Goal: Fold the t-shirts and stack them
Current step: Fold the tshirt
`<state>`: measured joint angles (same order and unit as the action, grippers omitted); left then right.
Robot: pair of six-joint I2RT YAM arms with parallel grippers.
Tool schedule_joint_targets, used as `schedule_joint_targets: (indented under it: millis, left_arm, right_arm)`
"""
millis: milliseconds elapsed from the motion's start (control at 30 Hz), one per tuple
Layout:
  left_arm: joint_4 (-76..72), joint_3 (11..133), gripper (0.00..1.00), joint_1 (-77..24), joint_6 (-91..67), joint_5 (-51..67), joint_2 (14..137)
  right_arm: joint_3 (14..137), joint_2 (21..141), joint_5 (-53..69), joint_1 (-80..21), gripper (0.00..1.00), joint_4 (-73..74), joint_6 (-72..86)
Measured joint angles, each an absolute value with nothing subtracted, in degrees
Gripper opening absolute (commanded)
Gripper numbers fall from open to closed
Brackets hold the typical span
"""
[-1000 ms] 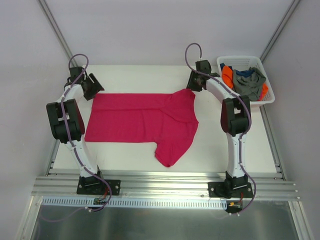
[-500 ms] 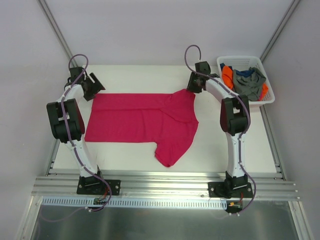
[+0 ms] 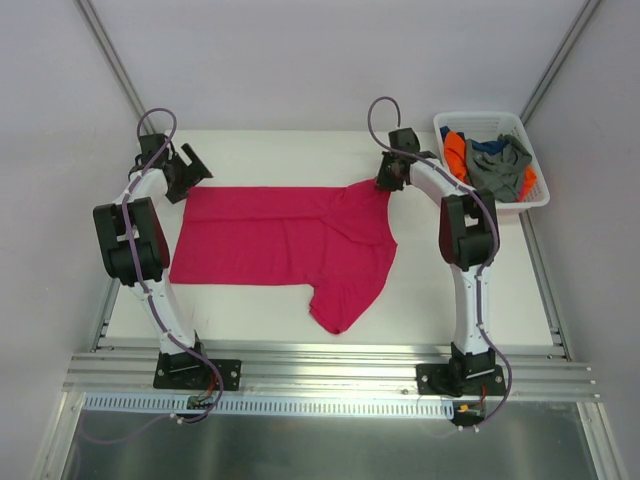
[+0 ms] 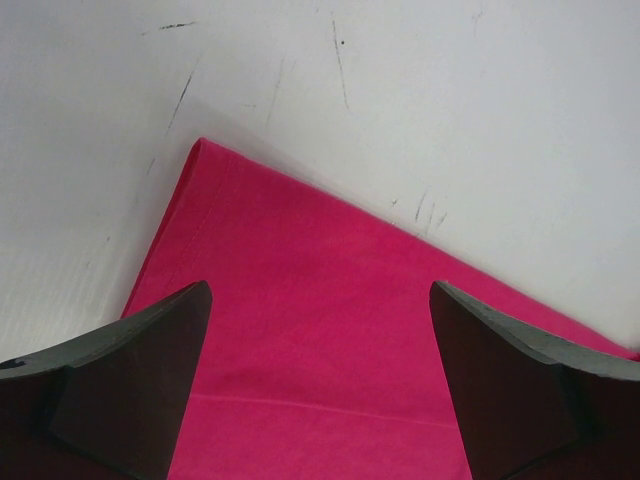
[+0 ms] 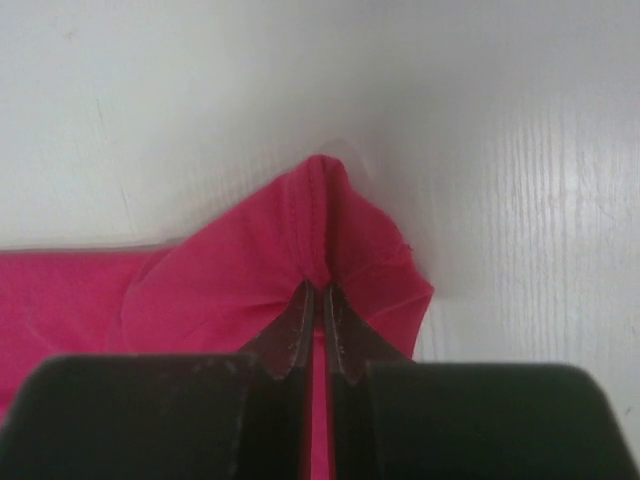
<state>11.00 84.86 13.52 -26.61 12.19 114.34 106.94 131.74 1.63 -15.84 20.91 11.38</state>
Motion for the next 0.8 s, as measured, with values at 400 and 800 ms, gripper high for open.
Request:
schedule_joint_targets:
  millis: [400,800]
  left_arm:
    - [11.0,84.9,0.93,13.5,-26.6,13.0,114.3]
    - [11.0,84.9,0.93,13.5,-26.6,13.1,114.3]
  right_arm:
    - [95.9,120.6,-1.2,-16.0,0.01,20.8,12.1]
    - [91.8,119.7,-2.7,-16.9,0.46,24.2,13.5]
